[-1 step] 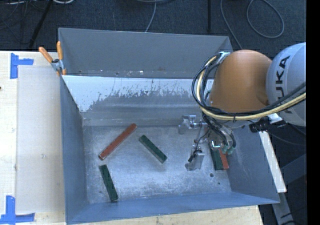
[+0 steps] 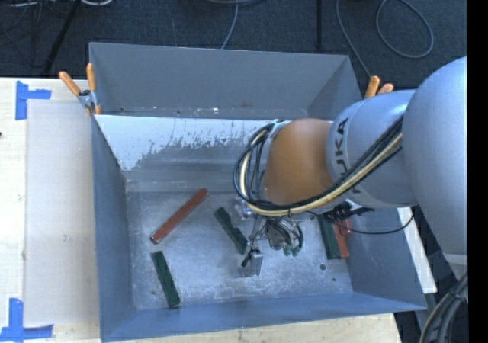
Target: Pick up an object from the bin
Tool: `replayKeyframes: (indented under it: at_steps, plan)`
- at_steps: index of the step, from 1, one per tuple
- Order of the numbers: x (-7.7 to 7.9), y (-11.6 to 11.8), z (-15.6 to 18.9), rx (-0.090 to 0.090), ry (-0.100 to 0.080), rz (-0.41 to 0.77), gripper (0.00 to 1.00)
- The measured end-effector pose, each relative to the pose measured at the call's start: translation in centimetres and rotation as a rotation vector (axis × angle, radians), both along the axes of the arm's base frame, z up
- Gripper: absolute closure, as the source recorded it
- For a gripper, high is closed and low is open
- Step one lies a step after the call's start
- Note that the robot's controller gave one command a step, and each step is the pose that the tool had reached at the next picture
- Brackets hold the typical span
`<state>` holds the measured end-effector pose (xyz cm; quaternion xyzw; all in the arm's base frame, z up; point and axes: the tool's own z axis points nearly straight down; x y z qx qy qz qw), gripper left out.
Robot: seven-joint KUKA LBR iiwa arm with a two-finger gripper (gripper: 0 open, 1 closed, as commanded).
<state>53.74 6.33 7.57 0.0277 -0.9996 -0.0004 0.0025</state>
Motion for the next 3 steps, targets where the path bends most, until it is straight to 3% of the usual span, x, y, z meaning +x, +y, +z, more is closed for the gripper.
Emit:
replayKeyframes:
  at_steps: [1, 2, 3]
  plan:
    - [1.3, -2.8, 0.3, -0.001, -0.006, -0.063, 0.0]
    - [1.3, -2.7, 0.3, 0.0, -0.005, -0.063, 1.0]
    - [7.0, -3.3, 11.2, 0.0, -0.017, -0.07, 1.0]
